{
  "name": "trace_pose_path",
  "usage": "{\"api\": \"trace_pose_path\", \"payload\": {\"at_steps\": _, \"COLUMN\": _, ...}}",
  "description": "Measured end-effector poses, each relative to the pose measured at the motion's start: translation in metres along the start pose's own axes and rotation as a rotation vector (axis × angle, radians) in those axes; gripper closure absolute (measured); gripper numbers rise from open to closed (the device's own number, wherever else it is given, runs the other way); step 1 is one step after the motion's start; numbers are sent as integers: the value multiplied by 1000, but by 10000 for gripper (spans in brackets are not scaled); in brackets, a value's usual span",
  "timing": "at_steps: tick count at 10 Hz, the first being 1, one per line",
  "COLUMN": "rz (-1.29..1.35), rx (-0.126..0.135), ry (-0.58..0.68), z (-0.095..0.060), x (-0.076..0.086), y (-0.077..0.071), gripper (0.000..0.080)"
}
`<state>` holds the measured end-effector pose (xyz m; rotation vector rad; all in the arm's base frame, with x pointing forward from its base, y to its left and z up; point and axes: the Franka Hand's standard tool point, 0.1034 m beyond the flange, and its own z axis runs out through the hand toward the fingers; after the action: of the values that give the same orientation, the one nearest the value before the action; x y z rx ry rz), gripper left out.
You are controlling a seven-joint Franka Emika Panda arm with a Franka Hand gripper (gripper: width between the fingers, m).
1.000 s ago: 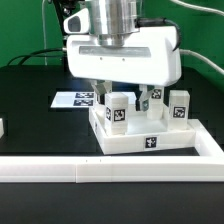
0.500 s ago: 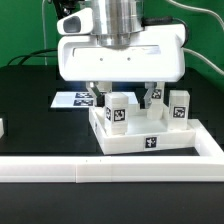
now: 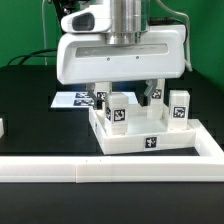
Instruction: Assemble square table
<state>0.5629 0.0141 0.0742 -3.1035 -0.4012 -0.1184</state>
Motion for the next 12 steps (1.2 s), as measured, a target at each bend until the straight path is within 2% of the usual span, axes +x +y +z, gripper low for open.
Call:
{"api": "trace_pose_path", "payload": {"at_steps": 4, "rz": -68, "rx": -1, "ry": 1, "z": 0, "x": -1, "y": 3, "gripper": 178}}
{"api": "trace_pose_path", "payload": {"at_steps": 6, "rz": -67, "rx": -1, "ry": 1, "z": 0, "x": -1, "y": 3, "gripper": 513}}
{"api": "trace_pose_path", "payload": {"at_steps": 10, "rz": -36, "rx": -1, "ry": 1, "z": 0, "x": -1, "y": 4, "gripper": 509}}
{"api": "trace_pose_path", "payload": {"at_steps": 12, "rz": 265, "rx": 20, "ry": 7, "z": 0, "x": -2, "y": 7, "gripper": 509}}
